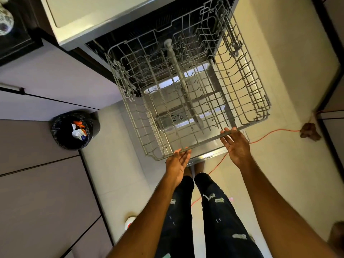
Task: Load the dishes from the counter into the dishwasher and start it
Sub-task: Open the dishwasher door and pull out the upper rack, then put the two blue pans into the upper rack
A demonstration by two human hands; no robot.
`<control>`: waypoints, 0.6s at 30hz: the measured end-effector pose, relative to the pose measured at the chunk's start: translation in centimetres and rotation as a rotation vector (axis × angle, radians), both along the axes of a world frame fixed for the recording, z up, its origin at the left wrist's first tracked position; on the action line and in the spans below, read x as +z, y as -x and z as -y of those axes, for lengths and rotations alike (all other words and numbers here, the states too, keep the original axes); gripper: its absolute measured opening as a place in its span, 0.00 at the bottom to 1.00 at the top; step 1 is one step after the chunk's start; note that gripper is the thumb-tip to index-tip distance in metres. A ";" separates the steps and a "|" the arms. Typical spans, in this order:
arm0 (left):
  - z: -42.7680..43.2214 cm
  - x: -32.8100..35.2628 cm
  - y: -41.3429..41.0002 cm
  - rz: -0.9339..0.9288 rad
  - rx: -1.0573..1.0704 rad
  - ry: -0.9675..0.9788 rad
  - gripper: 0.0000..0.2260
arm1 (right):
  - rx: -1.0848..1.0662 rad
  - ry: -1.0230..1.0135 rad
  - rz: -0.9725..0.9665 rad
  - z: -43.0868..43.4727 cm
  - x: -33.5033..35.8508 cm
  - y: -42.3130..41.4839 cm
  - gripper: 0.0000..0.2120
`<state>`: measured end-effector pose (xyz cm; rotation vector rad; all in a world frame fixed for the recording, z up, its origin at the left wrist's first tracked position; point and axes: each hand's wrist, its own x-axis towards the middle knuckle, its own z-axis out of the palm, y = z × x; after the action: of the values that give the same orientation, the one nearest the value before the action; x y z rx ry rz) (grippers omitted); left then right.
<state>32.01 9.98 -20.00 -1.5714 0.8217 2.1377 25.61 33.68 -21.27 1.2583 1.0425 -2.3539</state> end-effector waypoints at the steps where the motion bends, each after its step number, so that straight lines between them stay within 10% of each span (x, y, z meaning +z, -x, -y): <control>1: 0.1 0.2 0.0 0.017 -0.040 0.019 0.17 | 0.017 -0.025 -0.008 0.2 0.2 0.0 0.05; 7: -0.2 3.6 0.5 0.068 -0.514 0.194 0.11 | 0.178 -0.138 0.048 0.2 2.9 -1.5 0.31; 10: 0.1 6.7 0.9 0.033 -0.700 0.253 0.05 | 0.364 -0.137 0.110 1.6 5.6 -1.8 0.05; 18: 4.6 15.7 1.1 -0.073 -0.871 0.328 0.07 | 0.760 -0.266 0.180 8.4 13.1 -2.3 0.11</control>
<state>30.95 5.38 -4.32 -0.9611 1.5809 1.4632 27.91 25.31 -8.14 0.8952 1.4758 -1.5413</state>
